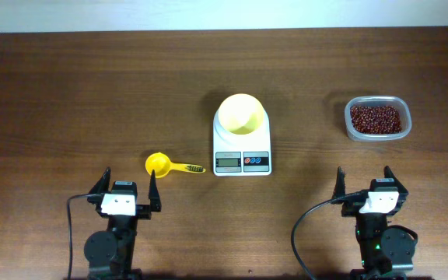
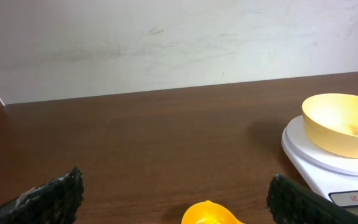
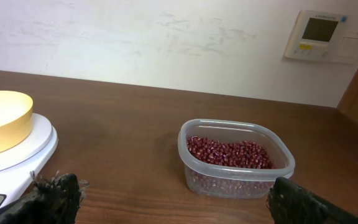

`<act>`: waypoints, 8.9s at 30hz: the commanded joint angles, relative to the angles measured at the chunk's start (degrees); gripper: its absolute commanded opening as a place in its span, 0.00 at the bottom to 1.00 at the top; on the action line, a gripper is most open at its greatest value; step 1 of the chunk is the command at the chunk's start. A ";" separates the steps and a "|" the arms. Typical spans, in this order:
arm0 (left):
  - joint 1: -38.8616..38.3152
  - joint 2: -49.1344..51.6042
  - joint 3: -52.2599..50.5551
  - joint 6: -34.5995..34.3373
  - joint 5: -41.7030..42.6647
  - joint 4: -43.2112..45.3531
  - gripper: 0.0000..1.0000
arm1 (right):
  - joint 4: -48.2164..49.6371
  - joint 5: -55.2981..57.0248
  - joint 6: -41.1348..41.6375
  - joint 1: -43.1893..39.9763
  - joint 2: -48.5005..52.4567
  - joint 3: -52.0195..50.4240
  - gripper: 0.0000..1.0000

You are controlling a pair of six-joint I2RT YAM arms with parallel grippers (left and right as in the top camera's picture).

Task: Scoop item into bowl and weigh 50g on scale

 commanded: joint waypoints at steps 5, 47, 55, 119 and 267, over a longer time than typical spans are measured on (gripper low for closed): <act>-0.02 0.02 -0.55 -0.70 -0.63 0.09 0.98 | -0.42 0.90 0.48 -0.35 -0.37 -0.31 0.99; -0.02 0.02 -0.55 1.22 -2.54 1.79 0.98 | -0.42 0.90 0.48 -0.35 -0.37 -0.31 0.99; -0.02 0.02 -0.04 -1.64 5.73 9.31 0.98 | -0.42 0.90 0.48 -0.35 -0.37 -0.31 0.99; -0.02 68.98 54.80 -35.69 0.70 -40.96 0.88 | -0.42 0.90 0.48 -0.35 -0.37 -0.31 0.99; -13.42 75.10 56.19 -45.59 15.93 -27.28 0.00 | 52.46 -54.55 61.55 17.70 65.16 20.61 0.99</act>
